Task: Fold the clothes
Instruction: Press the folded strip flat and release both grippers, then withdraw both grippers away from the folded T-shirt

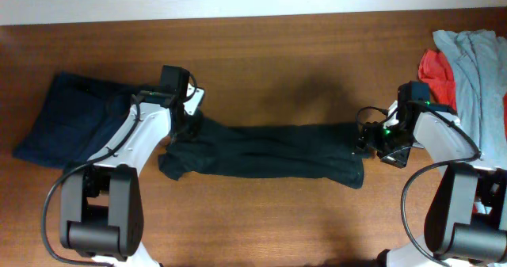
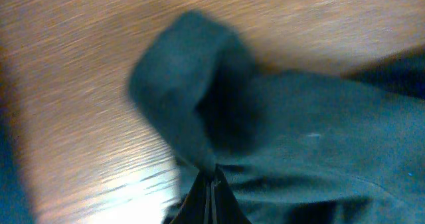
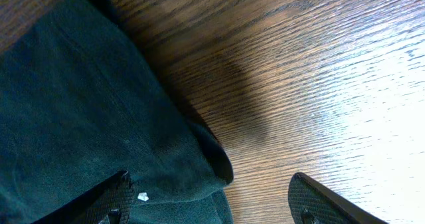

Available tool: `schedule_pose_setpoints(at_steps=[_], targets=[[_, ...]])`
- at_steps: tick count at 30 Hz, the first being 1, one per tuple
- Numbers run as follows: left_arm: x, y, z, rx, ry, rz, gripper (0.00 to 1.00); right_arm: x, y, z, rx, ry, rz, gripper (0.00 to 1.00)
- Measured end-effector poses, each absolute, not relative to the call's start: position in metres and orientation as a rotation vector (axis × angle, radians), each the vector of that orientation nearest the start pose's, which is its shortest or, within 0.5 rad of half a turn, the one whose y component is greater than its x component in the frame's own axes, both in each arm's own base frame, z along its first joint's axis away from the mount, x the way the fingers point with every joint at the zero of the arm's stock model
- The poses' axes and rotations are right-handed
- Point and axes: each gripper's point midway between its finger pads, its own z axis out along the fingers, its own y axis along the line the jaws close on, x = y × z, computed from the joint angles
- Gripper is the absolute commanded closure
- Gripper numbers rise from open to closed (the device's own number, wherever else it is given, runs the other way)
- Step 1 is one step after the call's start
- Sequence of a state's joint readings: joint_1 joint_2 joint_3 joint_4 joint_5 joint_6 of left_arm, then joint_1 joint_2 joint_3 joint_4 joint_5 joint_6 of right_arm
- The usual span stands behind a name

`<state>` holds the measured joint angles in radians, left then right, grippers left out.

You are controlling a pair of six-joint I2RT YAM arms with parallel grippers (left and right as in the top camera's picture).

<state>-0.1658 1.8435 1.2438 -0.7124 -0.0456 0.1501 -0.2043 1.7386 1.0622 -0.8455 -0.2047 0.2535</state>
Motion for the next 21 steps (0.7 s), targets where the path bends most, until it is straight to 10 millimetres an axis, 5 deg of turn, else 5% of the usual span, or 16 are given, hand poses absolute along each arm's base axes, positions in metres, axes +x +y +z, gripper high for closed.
schedule_pose_setpoints(at_steps=[8, 9, 11, 13, 21], targets=[[0.399, 0.011, 0.063, 0.078, 2.813, 0.222, 0.99, 0.3, -0.026, 0.025, 0.695, 3.024, 0.325, 0.16], [0.399, 0.019, 0.064, 0.036, 2.813, 0.225, 0.91, 0.299, -0.025, 0.025, 0.698, 3.03, 0.333, 0.16], [0.398, 0.025, 0.064, 0.0, 2.813, 0.22, 0.64, 0.298, -0.023, 0.026, 0.698, 3.033, 0.346, 0.16], [0.4, 0.026, 0.064, -0.021, 2.808, 0.206, 0.55, 0.299, -0.021, 0.026, 0.676, 3.03, 0.373, 0.16], [0.401, 0.023, 0.064, -0.034, 2.804, 0.174, 0.5, 0.323, 0.006, 0.034, 0.418, 2.918, 0.636, 0.16]])
